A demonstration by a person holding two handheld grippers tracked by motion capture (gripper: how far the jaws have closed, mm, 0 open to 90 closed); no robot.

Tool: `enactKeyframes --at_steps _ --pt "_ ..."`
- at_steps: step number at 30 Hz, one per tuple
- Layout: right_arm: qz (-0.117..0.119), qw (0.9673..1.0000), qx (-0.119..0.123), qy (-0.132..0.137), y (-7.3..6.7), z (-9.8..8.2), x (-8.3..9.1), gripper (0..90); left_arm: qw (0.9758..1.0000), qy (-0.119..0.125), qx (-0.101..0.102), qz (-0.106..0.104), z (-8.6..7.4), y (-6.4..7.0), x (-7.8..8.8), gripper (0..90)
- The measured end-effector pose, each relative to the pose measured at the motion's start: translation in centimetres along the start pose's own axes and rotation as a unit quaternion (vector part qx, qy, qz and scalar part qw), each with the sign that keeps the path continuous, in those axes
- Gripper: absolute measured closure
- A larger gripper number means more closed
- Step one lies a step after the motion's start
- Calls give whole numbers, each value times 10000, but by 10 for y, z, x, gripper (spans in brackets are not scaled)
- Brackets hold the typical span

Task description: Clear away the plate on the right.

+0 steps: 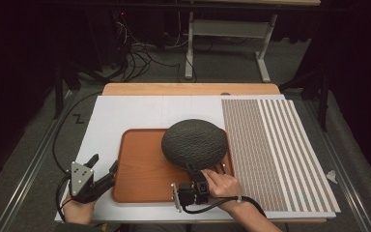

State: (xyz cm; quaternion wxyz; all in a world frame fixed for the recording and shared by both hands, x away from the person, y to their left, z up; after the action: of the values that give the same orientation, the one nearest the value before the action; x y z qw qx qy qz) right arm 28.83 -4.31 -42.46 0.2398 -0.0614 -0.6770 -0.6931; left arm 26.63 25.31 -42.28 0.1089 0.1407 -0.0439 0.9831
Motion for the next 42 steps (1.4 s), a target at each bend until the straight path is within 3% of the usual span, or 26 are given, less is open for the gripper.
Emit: enactKeyframes --at_steps 15,26,42 --pt "99 9997 69 206 -8 18 -6 875 10000 3 31 3 0 -1 0 332" --pt "216 9993 163 258 -19 29 -12 875 10000 2 34 5 0 -1 0 332" --pt "268 9988 225 351 -24 41 -20 876 10000 6 32 -2 0 -1 0 332"
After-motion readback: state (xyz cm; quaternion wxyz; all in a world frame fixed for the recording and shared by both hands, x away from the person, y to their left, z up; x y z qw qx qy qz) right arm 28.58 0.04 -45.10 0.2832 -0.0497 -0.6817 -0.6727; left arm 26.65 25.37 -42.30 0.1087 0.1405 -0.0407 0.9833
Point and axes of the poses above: each handheld gripper's, and its own axes: x roughly backward along the jaws, z roughly out of its top, y roughly to its right, the point moved 1 cm from there along -x, roughly forward along the jaws
